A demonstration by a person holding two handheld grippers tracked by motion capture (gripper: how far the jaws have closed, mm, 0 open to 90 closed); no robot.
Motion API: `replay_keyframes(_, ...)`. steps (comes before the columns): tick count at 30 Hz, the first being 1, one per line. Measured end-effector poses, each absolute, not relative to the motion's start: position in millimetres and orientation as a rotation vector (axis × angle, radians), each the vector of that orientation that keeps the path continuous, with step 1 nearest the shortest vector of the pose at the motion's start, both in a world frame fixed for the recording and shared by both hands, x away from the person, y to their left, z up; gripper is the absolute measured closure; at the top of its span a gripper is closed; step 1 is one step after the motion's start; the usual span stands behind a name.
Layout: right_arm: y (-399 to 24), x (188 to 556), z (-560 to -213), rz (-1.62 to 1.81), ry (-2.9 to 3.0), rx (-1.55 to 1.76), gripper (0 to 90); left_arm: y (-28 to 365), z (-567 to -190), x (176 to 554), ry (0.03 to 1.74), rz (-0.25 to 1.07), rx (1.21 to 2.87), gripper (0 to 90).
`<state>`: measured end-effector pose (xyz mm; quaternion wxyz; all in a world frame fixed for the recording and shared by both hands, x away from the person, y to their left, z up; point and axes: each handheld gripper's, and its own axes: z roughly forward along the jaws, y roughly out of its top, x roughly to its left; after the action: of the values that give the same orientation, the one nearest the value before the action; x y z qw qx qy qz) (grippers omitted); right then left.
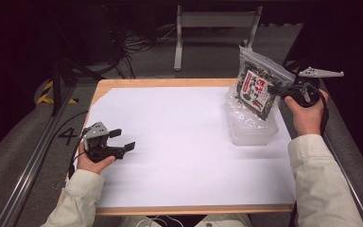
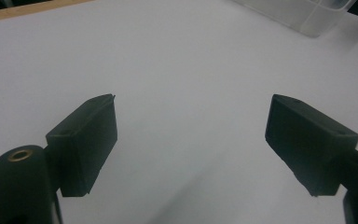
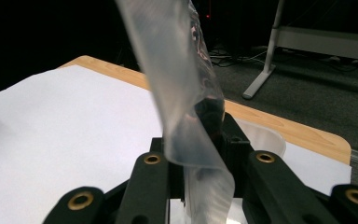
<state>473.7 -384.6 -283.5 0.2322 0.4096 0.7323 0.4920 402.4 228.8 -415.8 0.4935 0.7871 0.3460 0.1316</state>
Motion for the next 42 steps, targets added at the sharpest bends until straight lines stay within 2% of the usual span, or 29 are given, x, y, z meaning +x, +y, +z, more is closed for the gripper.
replay_keyframes(12, -375.0, 478.1, -297.2, 1.275, 2.079, 1.120, 76.4, 230.0, -415.9, 402.9, 0.837, 0.327, 1.912, 17.3)
replay_keyframes(27, -387.8, 478.1, -317.7, 1.325, 2.047, 1.197, 76.3, 228.7, -416.4, 403.1, 0.842, 0.316, 1.917, 17.3)
replay_keyframes(38, -390.3, 479.2, -319.6, 1.325, 2.033, 1.196, 74.7, 229.3, -417.0, 403.6, 0.840, 0.314, 1.919, 17.3)
replay_keyframes(42, -390.4, 479.6, -319.7, 1.319, 2.023, 1.205, 65.1, 229.0, -417.3, 403.4, 0.846, 0.307, 1.922, 17.3)
